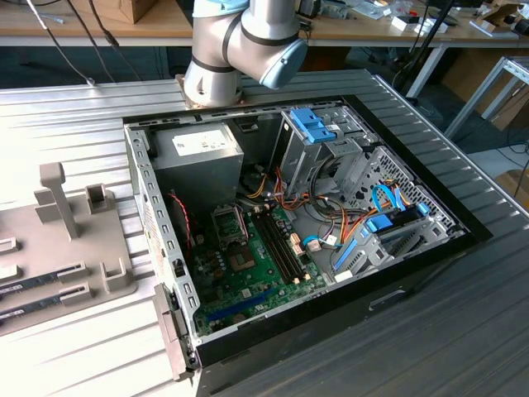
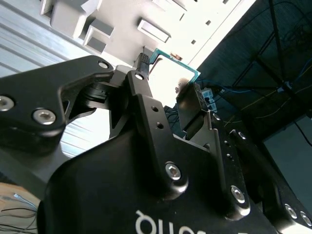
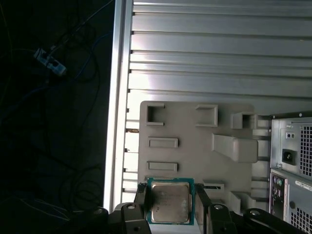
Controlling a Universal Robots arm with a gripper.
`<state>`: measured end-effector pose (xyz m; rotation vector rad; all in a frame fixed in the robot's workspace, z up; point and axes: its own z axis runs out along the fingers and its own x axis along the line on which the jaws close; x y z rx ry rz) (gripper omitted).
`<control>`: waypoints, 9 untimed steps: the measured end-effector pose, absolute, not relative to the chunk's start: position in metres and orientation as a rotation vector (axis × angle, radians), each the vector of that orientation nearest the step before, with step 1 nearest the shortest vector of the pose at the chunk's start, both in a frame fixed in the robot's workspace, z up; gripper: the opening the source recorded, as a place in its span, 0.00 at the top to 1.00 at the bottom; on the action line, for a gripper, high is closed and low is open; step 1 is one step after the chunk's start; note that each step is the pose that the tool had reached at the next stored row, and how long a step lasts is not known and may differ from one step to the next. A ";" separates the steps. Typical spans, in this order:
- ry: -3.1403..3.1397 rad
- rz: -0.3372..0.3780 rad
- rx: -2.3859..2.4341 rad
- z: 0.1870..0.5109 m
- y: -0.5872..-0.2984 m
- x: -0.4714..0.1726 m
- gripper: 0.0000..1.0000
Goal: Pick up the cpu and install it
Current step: 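Pick up the cpu and move it towards the insertion slot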
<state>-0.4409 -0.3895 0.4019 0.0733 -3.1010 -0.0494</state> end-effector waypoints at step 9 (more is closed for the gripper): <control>-3.101 -0.049 0.073 0.402 -0.390 -0.439 0.53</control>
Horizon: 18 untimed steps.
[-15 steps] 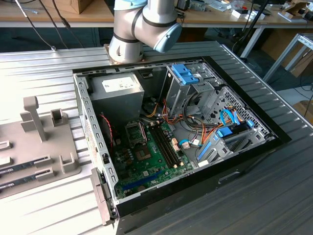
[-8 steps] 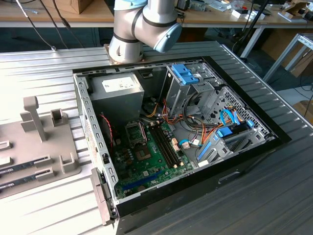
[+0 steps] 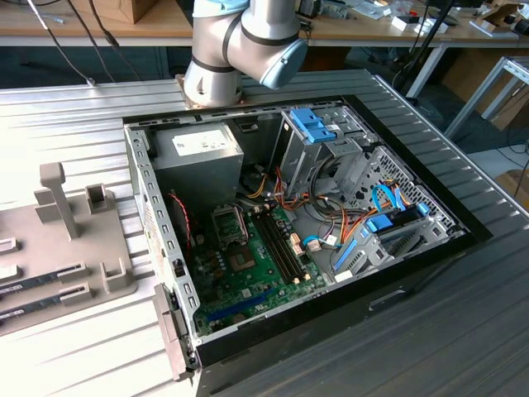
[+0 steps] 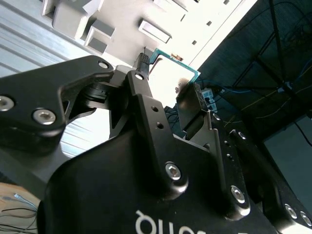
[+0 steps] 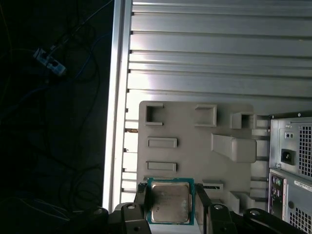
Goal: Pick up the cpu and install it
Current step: 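Pick up the cpu and move it towards the insertion slot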
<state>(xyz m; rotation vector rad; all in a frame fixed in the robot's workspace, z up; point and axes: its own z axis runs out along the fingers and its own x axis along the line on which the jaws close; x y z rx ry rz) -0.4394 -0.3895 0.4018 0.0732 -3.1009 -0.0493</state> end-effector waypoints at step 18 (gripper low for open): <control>-3.101 -0.049 0.073 0.402 -0.390 -0.432 0.53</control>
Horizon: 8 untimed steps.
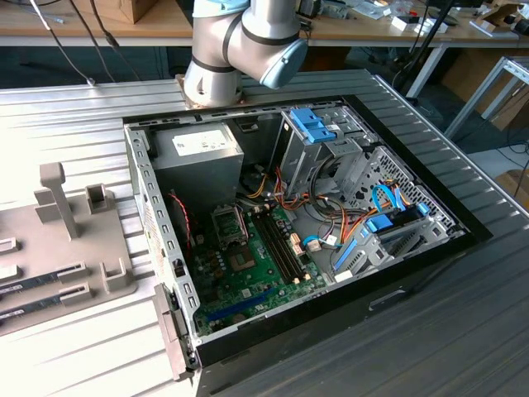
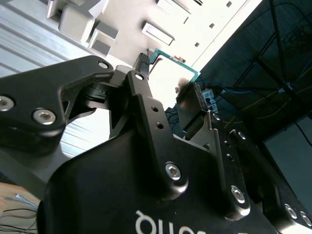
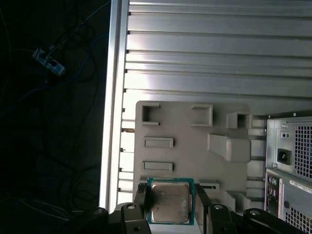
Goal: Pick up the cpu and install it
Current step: 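Pick up the cpu and move it towards the insertion slot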
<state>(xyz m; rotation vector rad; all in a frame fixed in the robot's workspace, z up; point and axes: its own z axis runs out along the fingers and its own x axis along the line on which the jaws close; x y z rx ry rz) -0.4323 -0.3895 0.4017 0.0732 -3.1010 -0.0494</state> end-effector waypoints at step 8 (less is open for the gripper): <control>-3.101 -0.049 0.073 0.402 -0.390 -0.429 0.53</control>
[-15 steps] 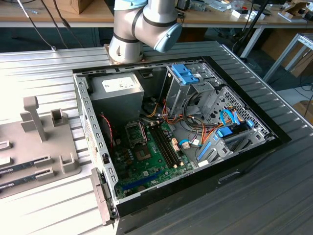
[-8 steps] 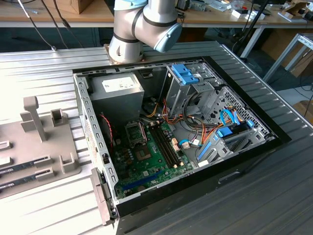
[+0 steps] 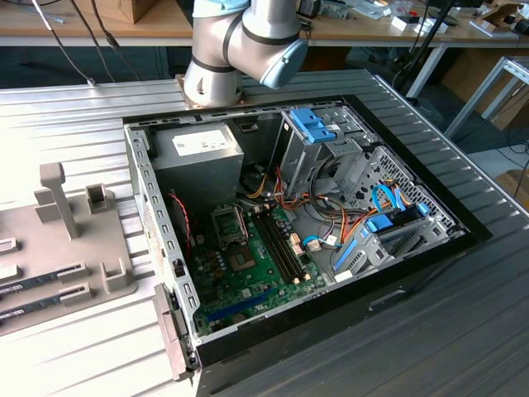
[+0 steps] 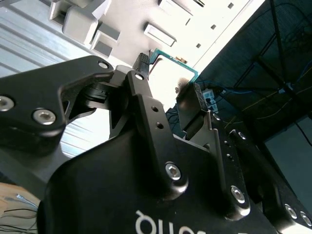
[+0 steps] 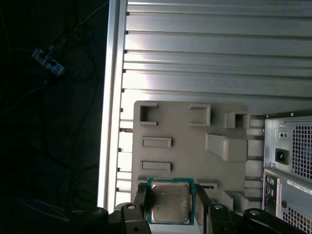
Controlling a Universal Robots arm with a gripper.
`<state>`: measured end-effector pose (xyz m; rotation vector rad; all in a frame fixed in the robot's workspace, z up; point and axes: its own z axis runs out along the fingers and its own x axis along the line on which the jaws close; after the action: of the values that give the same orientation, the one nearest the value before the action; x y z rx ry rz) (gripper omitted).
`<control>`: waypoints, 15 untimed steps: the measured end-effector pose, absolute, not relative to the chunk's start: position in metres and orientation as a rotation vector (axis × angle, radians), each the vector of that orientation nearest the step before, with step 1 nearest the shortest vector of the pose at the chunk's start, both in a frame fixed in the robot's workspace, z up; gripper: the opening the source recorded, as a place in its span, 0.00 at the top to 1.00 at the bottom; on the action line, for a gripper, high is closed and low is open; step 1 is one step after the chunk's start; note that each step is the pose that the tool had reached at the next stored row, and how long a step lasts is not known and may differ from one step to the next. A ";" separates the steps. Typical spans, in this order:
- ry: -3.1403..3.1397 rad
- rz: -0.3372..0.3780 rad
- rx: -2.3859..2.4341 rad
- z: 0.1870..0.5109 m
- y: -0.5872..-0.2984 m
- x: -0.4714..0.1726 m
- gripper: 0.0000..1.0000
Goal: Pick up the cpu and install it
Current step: 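Pick up the cpu and move it towards the insertion slot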
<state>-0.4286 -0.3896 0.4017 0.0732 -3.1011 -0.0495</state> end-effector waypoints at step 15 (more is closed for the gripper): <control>-3.101 -0.049 0.073 0.402 -0.390 -0.425 0.53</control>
<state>-0.4245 -0.3895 0.4017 0.0732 -3.1010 -0.0494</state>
